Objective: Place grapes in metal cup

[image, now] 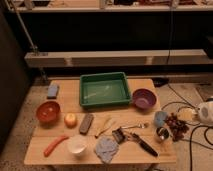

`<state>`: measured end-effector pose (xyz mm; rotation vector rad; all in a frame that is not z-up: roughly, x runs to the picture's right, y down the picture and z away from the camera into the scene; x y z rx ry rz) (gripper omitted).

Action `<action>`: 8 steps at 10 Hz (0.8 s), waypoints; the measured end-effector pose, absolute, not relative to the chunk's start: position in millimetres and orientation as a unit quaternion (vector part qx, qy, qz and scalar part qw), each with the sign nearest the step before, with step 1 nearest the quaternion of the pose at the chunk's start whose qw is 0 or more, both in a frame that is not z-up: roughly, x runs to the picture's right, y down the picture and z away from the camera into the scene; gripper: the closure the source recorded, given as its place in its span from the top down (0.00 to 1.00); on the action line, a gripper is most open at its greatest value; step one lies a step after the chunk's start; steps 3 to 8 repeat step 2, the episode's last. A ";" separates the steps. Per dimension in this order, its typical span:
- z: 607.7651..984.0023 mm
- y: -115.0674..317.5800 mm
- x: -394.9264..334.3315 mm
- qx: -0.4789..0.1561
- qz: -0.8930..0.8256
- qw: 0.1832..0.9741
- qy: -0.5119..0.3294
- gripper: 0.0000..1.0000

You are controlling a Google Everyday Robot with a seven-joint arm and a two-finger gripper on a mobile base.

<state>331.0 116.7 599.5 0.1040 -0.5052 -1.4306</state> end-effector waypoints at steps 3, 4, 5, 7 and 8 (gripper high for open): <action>606.8 121.1 326.3 0.044 -0.654 0.717 -0.240 0.00; 606.8 121.1 326.3 0.044 -0.654 0.717 -0.240 0.00; 606.8 121.1 326.3 0.044 -0.654 0.717 -0.240 0.00; 606.8 121.1 326.3 0.044 -0.654 0.717 -0.240 0.00; 606.8 121.1 326.3 0.044 -0.654 0.717 -0.240 0.00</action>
